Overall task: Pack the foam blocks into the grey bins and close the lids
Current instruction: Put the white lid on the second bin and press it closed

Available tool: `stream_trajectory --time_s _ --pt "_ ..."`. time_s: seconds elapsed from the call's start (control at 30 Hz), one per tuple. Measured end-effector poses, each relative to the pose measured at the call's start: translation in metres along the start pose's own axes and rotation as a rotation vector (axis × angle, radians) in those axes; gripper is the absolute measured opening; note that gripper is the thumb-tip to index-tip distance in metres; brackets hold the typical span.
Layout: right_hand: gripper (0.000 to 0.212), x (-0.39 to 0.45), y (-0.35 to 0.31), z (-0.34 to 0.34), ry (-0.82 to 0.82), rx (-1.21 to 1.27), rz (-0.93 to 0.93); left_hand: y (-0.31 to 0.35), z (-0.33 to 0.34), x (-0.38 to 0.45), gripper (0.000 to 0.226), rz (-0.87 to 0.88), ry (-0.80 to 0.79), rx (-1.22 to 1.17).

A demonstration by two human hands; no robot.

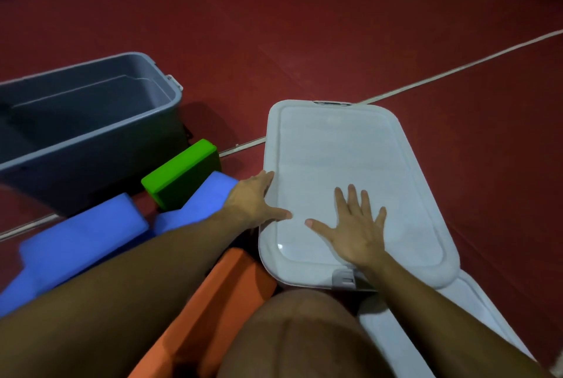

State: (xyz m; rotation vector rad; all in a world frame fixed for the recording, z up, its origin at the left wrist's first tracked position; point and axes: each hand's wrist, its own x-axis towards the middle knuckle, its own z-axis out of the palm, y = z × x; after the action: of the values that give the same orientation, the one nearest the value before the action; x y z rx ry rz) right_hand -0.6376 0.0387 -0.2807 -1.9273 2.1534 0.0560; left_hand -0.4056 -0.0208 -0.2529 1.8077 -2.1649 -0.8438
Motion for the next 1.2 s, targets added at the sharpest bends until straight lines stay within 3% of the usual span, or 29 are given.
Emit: stream_trajectory --time_s 0.3,0.47,0.67,0.9,1.03,1.2 --pt "0.114 0.059 0.022 -0.014 -0.033 -0.026 -0.056 0.017 0.015 0.023 0.133 0.002 0.029 -0.003" --pt "0.115 0.111 0.056 -0.029 -0.024 -0.047 -0.13 0.036 0.025 0.043 0.128 0.076 0.044 -0.08" --pt "0.11 0.154 0.093 -0.048 -0.031 -0.03 -0.162 0.054 0.039 0.072 0.137 0.061 -0.02 -0.158" --pt "0.09 0.137 0.034 -0.071 -0.139 0.043 -0.004 0.054 0.011 0.066 0.135 0.016 -0.149 -0.07" --pt "0.088 0.089 -0.02 -0.048 -0.044 0.136 -0.065 0.054 -0.006 0.042 0.124 0.01 -0.068 -0.044" --pt "0.09 0.065 -0.015 -0.02 0.037 -0.076 -0.105 0.042 0.001 0.02 0.126 0.066 -0.055 0.08"
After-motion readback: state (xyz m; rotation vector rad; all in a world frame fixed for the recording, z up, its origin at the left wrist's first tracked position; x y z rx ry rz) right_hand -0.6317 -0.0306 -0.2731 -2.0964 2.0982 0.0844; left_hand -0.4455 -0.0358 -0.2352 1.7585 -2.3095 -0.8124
